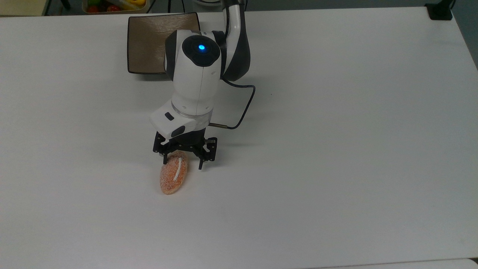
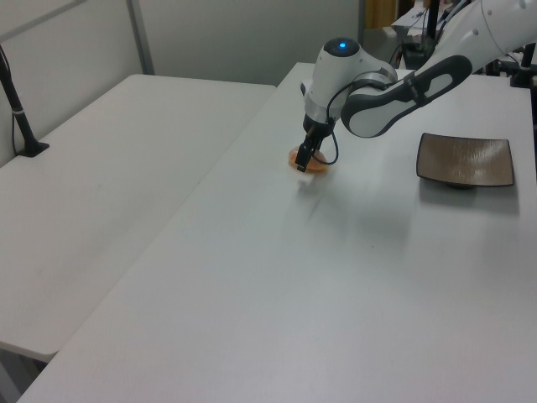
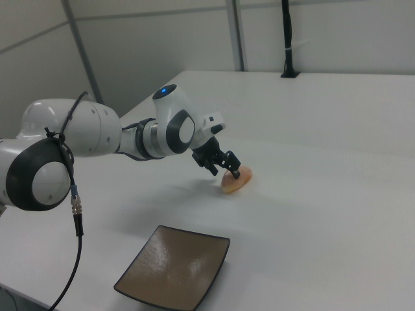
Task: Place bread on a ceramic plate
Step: 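Close the gripper on the bread roll, then lift the bread roll and carry it over the brown plate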
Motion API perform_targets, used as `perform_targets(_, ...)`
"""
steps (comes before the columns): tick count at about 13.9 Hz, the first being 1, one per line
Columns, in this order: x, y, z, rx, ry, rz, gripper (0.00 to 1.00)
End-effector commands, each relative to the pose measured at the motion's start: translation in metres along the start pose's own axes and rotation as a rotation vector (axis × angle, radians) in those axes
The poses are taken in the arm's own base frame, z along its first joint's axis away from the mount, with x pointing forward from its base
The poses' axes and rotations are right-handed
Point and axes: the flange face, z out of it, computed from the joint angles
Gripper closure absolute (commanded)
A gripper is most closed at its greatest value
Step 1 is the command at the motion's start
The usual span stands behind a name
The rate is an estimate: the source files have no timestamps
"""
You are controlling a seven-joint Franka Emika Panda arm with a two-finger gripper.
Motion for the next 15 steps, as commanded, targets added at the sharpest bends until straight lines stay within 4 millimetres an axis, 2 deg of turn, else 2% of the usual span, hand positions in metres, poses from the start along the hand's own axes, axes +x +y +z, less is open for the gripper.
perform_targets(1, 0.006, -0.001, -0.001, -0.014, 0.03, 0.01, 0.7)
perform_targets(5, 0.007, 0.0, -0.004, -0.014, 0.034, 0.012, 0.73)
perform_targets(6, 0.01, 0.003, -0.011, -0.01, 0.042, 0.02, 0.73)
perform_targets(8, 0.018, 0.012, -0.04, -0.001, 0.076, 0.041, 0.72)
perform_targets(9, 0.021, 0.02, -0.062, 0.002, 0.099, 0.055, 0.72)
perform_targets(11, 0.016, 0.041, -0.099, 0.003, 0.112, 0.078, 0.72)
perform_targets(15, -0.023, 0.052, -0.139, 0.015, 0.084, 0.068, 0.72)
